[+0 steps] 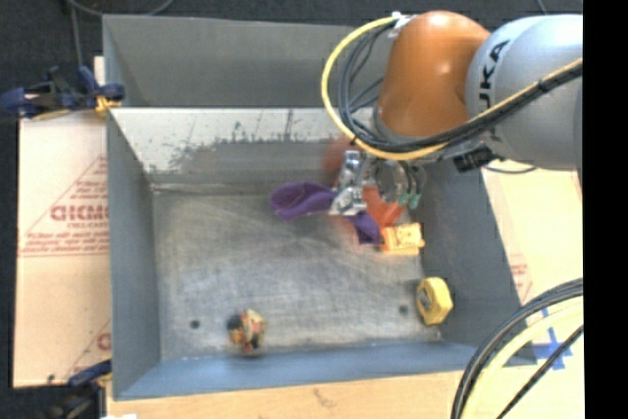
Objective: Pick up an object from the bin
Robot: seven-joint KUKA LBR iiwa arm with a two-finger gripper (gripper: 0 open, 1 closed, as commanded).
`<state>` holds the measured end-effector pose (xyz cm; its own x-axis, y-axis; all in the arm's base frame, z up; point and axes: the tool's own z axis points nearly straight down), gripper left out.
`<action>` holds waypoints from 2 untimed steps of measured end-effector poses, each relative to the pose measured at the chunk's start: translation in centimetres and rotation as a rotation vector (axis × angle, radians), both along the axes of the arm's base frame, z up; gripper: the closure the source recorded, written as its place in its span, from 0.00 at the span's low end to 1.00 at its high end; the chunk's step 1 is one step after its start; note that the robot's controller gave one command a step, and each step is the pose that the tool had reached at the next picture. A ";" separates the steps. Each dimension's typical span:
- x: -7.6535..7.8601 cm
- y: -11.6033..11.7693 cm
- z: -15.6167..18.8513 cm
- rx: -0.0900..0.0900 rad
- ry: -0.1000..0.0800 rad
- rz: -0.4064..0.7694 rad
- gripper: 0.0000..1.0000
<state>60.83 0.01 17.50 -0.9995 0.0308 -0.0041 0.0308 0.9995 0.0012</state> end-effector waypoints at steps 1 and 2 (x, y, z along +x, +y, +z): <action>0.0 0.0 0.0 0.000 0.000 0.000 1.00; 0.5 -0.8 4.6 0.001 0.006 -0.021 1.00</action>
Offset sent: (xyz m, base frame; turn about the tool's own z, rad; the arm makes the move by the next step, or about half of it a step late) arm 0.0221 -0.0307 0.1687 0.0876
